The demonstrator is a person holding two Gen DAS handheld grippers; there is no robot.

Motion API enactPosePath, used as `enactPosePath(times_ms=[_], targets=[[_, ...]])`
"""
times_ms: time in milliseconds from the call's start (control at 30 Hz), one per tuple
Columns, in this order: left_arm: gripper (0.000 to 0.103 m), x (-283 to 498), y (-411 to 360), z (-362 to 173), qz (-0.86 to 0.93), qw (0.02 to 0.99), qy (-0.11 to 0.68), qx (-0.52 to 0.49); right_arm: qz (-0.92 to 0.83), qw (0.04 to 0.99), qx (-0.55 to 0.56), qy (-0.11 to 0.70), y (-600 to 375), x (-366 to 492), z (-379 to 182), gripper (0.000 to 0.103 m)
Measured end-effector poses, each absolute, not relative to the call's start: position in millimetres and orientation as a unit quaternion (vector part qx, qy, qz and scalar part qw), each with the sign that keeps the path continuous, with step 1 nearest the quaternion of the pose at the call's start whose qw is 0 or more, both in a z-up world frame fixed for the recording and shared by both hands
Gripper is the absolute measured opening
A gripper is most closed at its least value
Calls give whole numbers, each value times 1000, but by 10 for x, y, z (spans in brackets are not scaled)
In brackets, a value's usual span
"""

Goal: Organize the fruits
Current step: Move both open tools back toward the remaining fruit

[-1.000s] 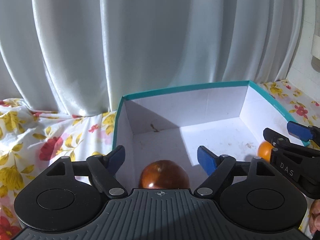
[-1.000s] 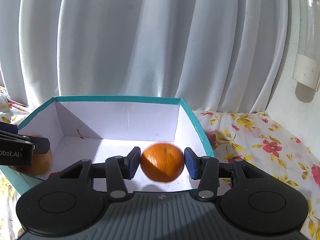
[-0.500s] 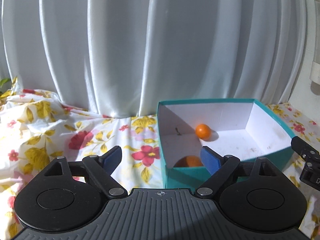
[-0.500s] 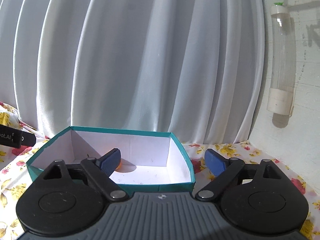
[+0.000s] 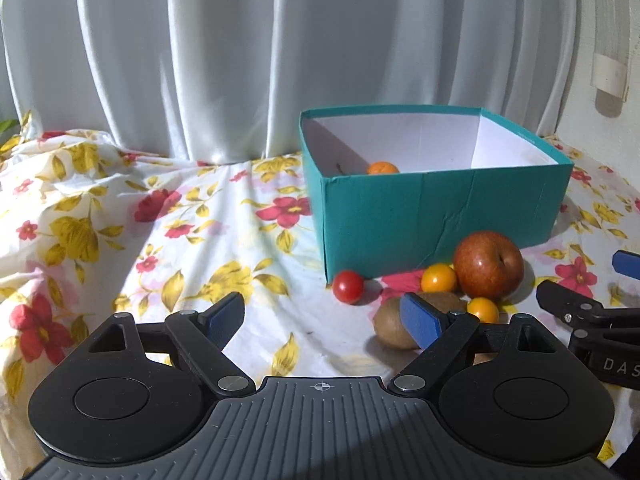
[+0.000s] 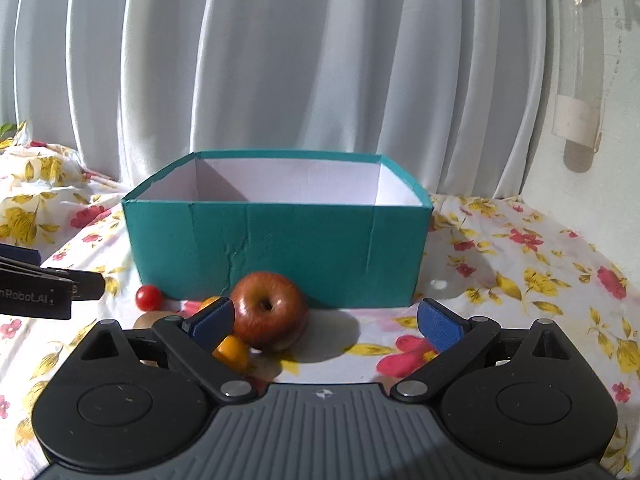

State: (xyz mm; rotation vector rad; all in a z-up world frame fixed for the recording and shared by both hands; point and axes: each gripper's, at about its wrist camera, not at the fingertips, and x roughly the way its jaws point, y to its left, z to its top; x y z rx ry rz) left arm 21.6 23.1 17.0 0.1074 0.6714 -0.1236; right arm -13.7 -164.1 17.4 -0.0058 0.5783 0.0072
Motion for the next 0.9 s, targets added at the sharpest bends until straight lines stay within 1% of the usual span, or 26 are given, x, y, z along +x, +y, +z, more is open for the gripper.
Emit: enactPosePath(times_ms=[200, 400, 467, 567, 800, 900], targets=[[89, 163, 278, 119, -57, 937, 340, 47, 37, 949, 7, 313, -1470, -264, 10, 92], [89, 152, 267, 53, -64, 933, 349, 56, 55, 945, 10, 322, -1347, -349, -53, 91], [88, 155, 278, 43, -64, 933, 349, 55, 60, 943, 11, 327, -1320, -368, -70, 89], [88, 184, 291, 35, -62, 933, 350, 54, 66, 941, 10, 333, -1249, -396, -122, 84], [88, 262, 216, 14, -78, 931, 351, 61, 76, 933, 13, 351, -1136, -353, -279, 66], [87, 284, 171, -13, -89, 929, 352, 65, 77, 932, 20, 352, -1120, -326, -312, 61]])
